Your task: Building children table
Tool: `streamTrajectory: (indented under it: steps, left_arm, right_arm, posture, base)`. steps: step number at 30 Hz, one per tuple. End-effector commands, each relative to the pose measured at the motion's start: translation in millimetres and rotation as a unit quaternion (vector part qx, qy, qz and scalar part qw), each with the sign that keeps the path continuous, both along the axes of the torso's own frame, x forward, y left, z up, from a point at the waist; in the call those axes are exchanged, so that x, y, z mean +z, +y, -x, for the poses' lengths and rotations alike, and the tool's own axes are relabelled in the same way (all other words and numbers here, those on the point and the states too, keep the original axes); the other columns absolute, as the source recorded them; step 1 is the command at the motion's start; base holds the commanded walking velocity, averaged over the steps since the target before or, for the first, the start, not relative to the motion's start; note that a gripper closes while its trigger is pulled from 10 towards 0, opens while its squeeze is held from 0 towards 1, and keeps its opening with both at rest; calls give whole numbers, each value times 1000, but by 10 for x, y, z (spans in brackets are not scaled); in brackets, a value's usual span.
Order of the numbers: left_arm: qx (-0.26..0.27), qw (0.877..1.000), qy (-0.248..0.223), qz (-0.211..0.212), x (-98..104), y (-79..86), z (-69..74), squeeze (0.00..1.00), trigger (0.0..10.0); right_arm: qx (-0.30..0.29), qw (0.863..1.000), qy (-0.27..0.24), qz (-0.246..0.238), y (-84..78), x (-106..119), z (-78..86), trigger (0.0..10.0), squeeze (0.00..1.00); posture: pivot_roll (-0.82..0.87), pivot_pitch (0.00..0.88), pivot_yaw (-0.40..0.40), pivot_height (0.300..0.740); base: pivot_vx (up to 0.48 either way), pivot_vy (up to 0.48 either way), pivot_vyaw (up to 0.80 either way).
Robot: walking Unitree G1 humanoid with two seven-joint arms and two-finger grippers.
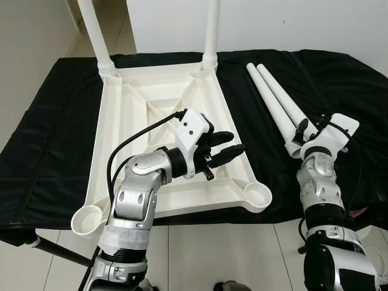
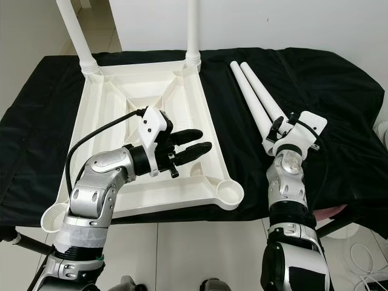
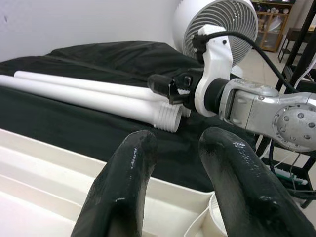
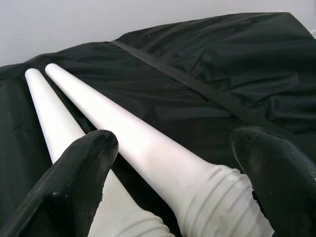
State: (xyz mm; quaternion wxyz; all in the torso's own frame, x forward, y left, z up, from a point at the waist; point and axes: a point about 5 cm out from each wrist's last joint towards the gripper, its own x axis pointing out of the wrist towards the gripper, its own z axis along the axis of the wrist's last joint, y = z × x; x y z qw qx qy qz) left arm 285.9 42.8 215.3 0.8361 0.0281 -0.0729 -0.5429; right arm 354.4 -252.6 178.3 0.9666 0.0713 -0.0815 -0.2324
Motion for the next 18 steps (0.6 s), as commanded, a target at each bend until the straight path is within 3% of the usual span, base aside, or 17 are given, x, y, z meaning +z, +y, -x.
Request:
streamTrajectory:
  steps: [1,5,14,16,18]
  left_arm:
    - [117,993,6,14,8,67,-82,0,10000]
    - [121,993,9,14,7,75,-84,0,10000]
    - [121,992,14,14,8,62,-73,0,10000]
    - [121,992,15,14,7,61,-76,0,10000]
    - [121,992,17,14,11,59,-80,0,10000]
  right_arm:
    - [7,1000,3,-28,38,-28,16,10000,0]
    - [27,998,17,-62,132,-101,66,10000,0]
    - [52,995,30,-80,222,-164,142,10000,0]
    - [65,994,28,-82,264,-164,160,10000,0]
    - [114,989,7,-89,406,-123,202,10000,0]
  posture:
    - [-104,126,60,740]
    - [-105,132,63,740]
    - [-107,138,66,740]
    - [-108,139,69,740]
    - [-107,139,71,740]
  base:
    - [0,0,0]
    - [0,0,0]
    - [0,0,0]
    - [0,0,0]
    - [0,0,0]
